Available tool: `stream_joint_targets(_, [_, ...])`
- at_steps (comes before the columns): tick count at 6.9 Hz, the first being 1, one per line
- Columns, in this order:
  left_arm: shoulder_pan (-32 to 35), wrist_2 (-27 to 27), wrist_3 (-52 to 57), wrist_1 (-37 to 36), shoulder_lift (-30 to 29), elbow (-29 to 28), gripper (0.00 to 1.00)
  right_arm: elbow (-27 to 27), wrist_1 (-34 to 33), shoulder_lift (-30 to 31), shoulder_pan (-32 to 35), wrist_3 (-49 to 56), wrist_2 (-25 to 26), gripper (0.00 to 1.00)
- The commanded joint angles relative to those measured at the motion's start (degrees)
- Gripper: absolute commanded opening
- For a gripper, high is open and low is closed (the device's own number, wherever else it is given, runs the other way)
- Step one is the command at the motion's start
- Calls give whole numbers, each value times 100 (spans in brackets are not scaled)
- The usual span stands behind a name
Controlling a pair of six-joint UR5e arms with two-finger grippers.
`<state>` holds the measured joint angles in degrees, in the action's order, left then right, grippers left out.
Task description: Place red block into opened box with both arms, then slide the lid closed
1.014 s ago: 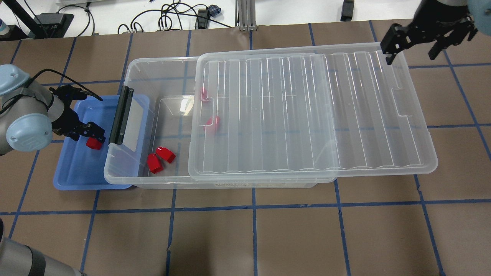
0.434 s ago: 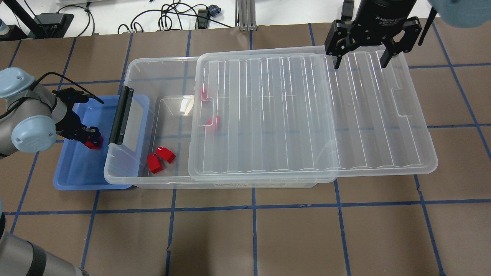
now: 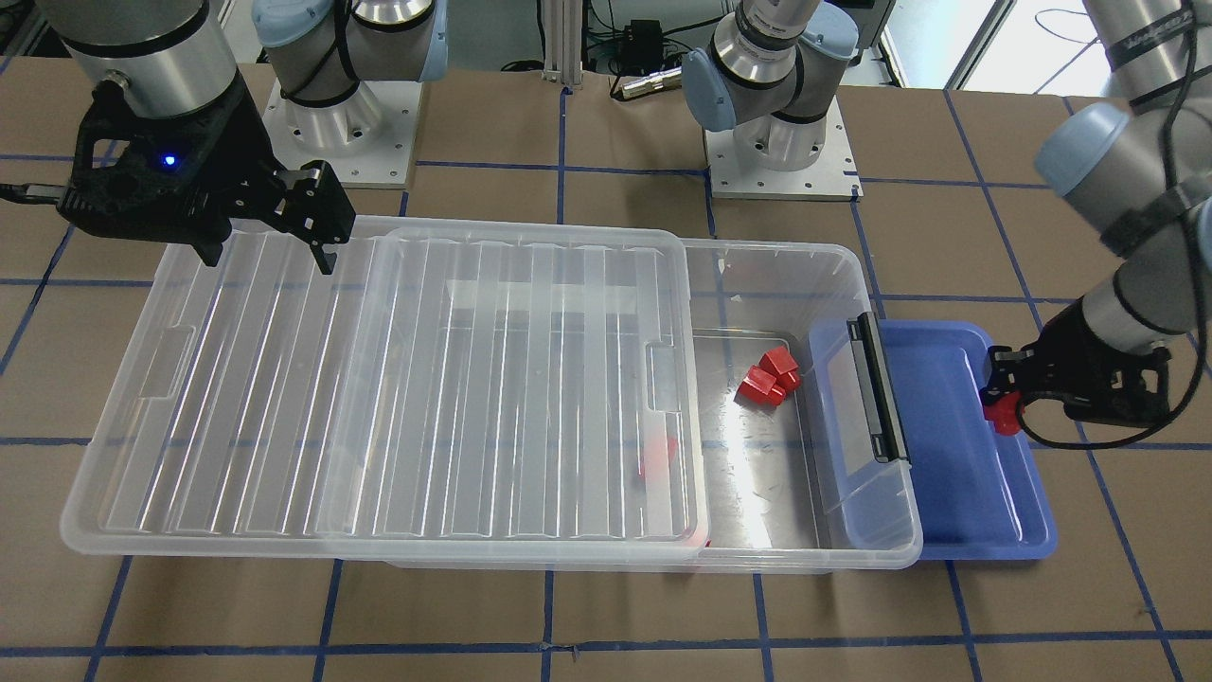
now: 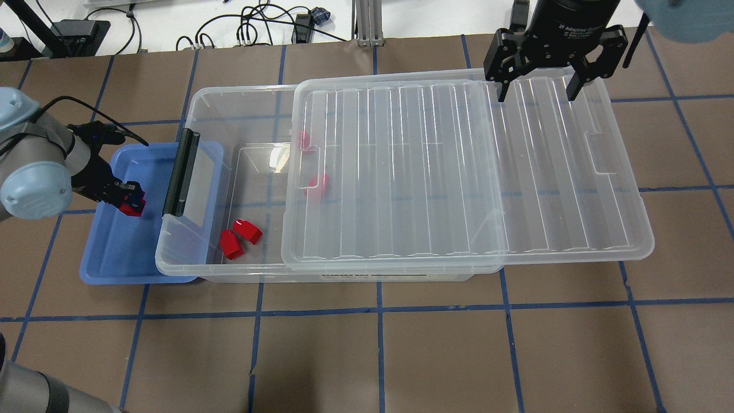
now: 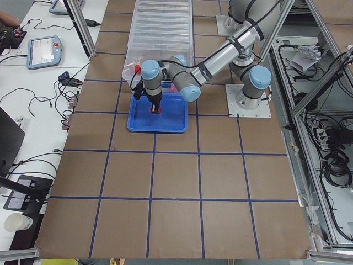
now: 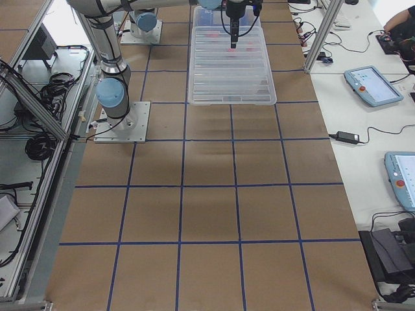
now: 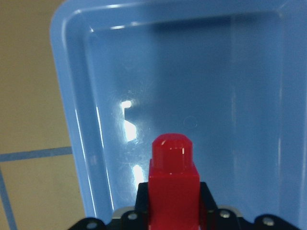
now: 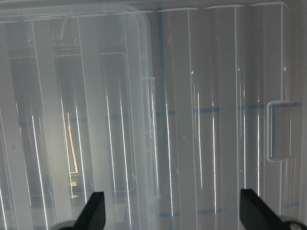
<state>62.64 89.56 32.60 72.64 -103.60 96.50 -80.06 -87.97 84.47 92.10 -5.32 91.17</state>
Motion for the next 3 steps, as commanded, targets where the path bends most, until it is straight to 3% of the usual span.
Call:
stream_joint_targets(1, [457,0,-889,1076,304,-772,5,-1,-54,-1,-51,22,6,100])
stream_joint_targets(3, [1544,9,-2032,1069,629,-730,5,-1,-45,-9,-60,31,15,100])
